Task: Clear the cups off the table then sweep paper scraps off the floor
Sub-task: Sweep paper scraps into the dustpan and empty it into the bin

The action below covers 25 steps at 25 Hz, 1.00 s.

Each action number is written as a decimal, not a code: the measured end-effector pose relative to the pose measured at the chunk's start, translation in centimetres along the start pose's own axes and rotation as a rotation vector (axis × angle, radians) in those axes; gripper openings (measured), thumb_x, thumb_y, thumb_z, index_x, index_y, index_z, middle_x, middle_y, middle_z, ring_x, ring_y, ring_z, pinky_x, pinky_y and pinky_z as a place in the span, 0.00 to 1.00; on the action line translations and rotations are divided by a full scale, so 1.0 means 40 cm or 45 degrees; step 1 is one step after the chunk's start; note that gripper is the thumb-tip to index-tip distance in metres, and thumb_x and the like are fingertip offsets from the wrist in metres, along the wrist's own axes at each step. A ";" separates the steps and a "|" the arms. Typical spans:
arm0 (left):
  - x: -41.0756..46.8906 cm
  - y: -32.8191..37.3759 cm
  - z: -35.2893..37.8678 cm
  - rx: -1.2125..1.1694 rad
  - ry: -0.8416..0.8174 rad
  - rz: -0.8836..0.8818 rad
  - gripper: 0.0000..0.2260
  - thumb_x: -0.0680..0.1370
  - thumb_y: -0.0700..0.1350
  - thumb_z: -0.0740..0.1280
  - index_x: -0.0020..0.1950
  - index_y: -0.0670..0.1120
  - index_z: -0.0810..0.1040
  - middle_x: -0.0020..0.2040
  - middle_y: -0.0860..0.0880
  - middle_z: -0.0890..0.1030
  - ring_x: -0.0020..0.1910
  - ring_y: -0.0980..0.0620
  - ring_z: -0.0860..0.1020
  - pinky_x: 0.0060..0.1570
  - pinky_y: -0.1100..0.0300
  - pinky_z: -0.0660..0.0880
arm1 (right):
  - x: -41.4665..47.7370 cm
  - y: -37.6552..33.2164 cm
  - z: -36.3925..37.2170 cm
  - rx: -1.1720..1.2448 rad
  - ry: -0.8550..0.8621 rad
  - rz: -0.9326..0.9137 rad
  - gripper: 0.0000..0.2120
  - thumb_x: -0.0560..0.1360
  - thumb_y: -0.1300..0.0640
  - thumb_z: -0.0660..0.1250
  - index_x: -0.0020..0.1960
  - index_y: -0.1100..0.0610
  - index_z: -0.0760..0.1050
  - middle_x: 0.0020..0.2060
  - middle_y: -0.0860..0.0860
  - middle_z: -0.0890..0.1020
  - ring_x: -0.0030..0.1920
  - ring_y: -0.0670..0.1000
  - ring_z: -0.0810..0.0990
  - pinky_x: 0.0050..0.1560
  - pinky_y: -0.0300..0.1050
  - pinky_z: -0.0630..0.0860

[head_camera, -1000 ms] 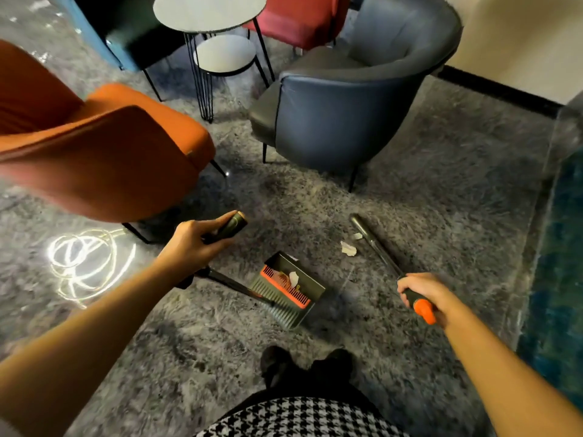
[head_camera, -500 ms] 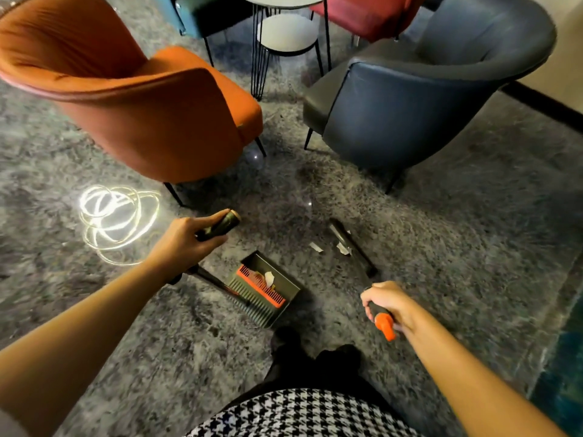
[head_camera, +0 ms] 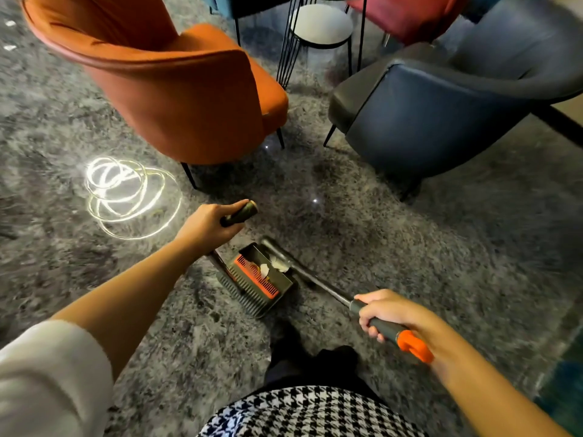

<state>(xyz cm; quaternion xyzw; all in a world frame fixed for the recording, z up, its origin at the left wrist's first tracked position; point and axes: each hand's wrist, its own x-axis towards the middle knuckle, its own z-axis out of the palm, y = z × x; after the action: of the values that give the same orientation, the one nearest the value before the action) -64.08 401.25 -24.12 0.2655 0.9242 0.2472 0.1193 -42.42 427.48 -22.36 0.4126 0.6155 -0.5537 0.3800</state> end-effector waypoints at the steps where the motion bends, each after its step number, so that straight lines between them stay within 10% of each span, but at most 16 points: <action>1: 0.004 -0.005 -0.001 0.001 -0.005 0.000 0.23 0.74 0.46 0.71 0.69 0.54 0.72 0.36 0.45 0.80 0.36 0.46 0.79 0.39 0.52 0.75 | -0.012 -0.008 -0.012 0.015 -0.043 0.010 0.30 0.72 0.75 0.56 0.73 0.59 0.61 0.24 0.56 0.72 0.16 0.46 0.70 0.18 0.33 0.65; 11: -0.019 -0.030 0.001 0.031 0.064 0.016 0.22 0.74 0.46 0.72 0.68 0.54 0.74 0.26 0.55 0.69 0.24 0.60 0.67 0.29 0.61 0.64 | -0.077 -0.066 -0.095 -0.057 -0.065 -0.053 0.33 0.73 0.75 0.56 0.74 0.54 0.58 0.25 0.56 0.73 0.17 0.47 0.70 0.17 0.34 0.66; 15: -0.085 -0.033 0.011 0.036 0.125 -0.095 0.24 0.73 0.45 0.71 0.69 0.55 0.73 0.31 0.47 0.75 0.32 0.45 0.78 0.33 0.59 0.68 | -0.011 -0.115 -0.041 0.063 0.010 -0.035 0.07 0.73 0.73 0.58 0.43 0.63 0.70 0.27 0.57 0.70 0.15 0.46 0.69 0.17 0.32 0.65; 17: -0.125 -0.031 0.022 -0.026 0.188 -0.227 0.24 0.74 0.45 0.71 0.69 0.54 0.72 0.36 0.41 0.80 0.38 0.41 0.81 0.35 0.56 0.72 | 0.040 -0.145 -0.021 0.084 0.039 -0.028 0.13 0.74 0.73 0.57 0.32 0.63 0.67 0.23 0.55 0.70 0.14 0.46 0.68 0.16 0.31 0.64; 25: -0.342 0.015 0.039 -0.205 0.671 -0.807 0.24 0.73 0.47 0.71 0.69 0.56 0.72 0.42 0.43 0.83 0.46 0.45 0.82 0.40 0.55 0.73 | 0.089 -0.191 0.019 -0.193 -0.025 -0.073 0.13 0.73 0.72 0.59 0.30 0.64 0.68 0.18 0.55 0.70 0.14 0.47 0.68 0.16 0.32 0.66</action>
<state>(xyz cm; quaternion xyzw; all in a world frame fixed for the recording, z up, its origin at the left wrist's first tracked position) -51.91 394.81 -23.90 -0.1145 0.9368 0.3290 -0.0306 -50.82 426.67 -22.91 0.3595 0.6634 -0.5202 0.4001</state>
